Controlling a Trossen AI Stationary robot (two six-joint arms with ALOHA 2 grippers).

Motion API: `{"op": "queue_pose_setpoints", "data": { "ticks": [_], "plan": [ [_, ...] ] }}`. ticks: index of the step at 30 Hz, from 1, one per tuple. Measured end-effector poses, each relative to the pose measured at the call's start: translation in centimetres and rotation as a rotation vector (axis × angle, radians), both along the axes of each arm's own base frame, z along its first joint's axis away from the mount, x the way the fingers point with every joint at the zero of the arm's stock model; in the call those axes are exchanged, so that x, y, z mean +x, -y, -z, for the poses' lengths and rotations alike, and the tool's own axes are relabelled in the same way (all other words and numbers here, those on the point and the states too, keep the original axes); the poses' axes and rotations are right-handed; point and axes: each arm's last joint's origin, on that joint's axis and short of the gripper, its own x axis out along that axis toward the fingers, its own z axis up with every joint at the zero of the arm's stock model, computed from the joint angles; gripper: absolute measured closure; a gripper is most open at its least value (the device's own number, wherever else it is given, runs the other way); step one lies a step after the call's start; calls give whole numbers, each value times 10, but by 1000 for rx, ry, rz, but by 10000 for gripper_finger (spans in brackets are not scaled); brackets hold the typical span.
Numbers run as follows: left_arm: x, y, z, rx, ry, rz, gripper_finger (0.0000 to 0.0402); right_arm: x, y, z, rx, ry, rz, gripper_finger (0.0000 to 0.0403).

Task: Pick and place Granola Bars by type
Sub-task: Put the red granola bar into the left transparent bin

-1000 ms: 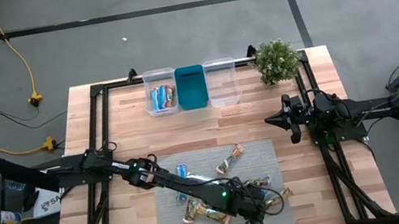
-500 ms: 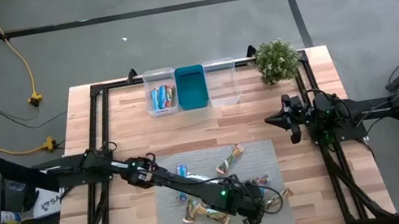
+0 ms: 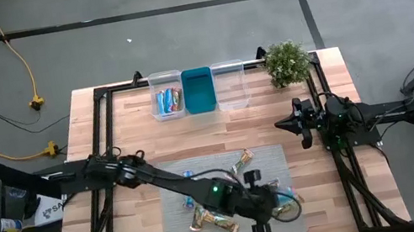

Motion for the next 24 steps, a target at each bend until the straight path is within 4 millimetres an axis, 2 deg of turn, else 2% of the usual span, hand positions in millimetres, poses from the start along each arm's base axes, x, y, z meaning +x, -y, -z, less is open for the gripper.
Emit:
{"op": "queue_pose_setpoints", "data": {
  "ticks": [5,13,18,21,24],
  "plan": [
    [-5,-10,-39,9,120,151,317,0,0,0,0,0,0,402],
    [-22,-42,-92,89,227,201,317,0,0,0,0,0,0,402],
    [-42,-66,-128,145,288,200,317,0,0,0,0,0,0,402],
    [-59,-81,-144,205,264,159,317,0,0,0,0,0,0,402],
    [-86,-97,-164,269,216,81,317,0,0,0,0,0,0,402]
  ]
}}
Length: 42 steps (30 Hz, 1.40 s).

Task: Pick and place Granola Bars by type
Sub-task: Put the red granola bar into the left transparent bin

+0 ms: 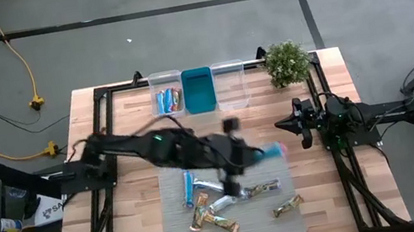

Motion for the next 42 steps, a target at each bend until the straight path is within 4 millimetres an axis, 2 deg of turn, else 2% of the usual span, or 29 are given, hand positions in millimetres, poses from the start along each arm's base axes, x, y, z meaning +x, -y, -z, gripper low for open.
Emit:
{"op": "queue_pose_setpoints", "data": {
  "ticks": [8,12,18,22,26,31,36,42],
  "plan": [
    [-86,-34,-49,144,-20,-271,317,0,0,0,0,0,0,402],
    [-128,-57,-65,218,-25,-469,317,0,0,0,0,0,0,402],
    [-164,-100,-65,229,-127,-706,317,0,0,0,0,0,2,402],
    [-164,-133,-58,204,-184,-819,317,0,0,0,0,1,3,402],
    [-161,-172,-40,153,-293,-935,317,0,0,0,0,1,3,402],
    [-152,-223,3,53,-466,-1045,317,0,0,0,0,1,3,402],
    [-144,-268,54,-118,-510,-1113,317,0,0,0,0,1,3,402],
    [-141,-300,103,-322,-438,-1182,317,0,0,0,0,1,3,402]
  ]
}}
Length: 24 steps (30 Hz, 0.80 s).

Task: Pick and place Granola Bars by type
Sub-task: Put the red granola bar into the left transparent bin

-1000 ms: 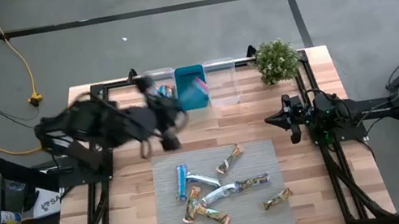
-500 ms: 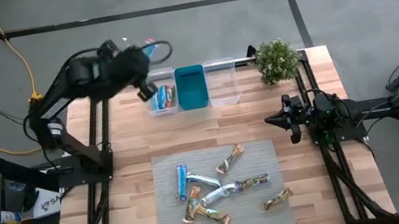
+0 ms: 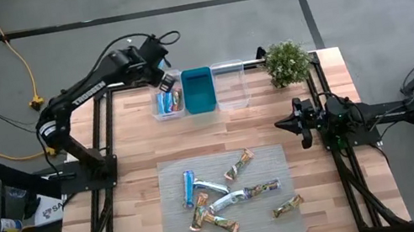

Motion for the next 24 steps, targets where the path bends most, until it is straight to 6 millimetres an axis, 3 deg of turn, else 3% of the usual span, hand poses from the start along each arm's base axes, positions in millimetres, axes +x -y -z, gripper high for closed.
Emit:
{"op": "queue_pose_setpoints", "data": {
  "ticks": [8,24],
  "plan": [
    [-3,-16,45,-74,82,-88,317,0,0,0,0,0,0,402],
    [-5,-6,122,-176,161,-144,317,0,0,0,0,0,0,402]
  ]
}}
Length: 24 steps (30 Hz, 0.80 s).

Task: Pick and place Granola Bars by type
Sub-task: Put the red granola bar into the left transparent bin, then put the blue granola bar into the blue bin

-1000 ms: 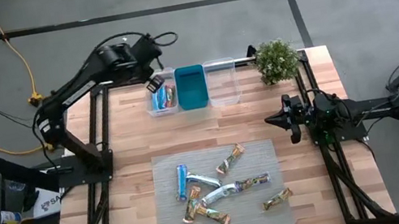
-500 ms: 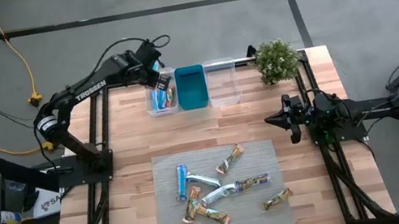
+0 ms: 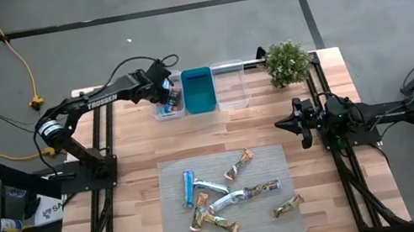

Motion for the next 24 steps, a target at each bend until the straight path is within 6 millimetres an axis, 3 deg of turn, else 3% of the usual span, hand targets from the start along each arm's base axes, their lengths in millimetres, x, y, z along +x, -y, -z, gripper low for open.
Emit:
{"op": "queue_pose_setpoints", "data": {
  "ticks": [7,13,24],
  "plan": [
    [-5,6,26,-52,40,24,317,0,0,0,0,0,0,402],
    [-7,8,34,-52,36,45,306,0,0,0,0,0,0,402],
    [0,4,30,2,89,117,201,0,0,0,0,0,0,402]
  ]
}}
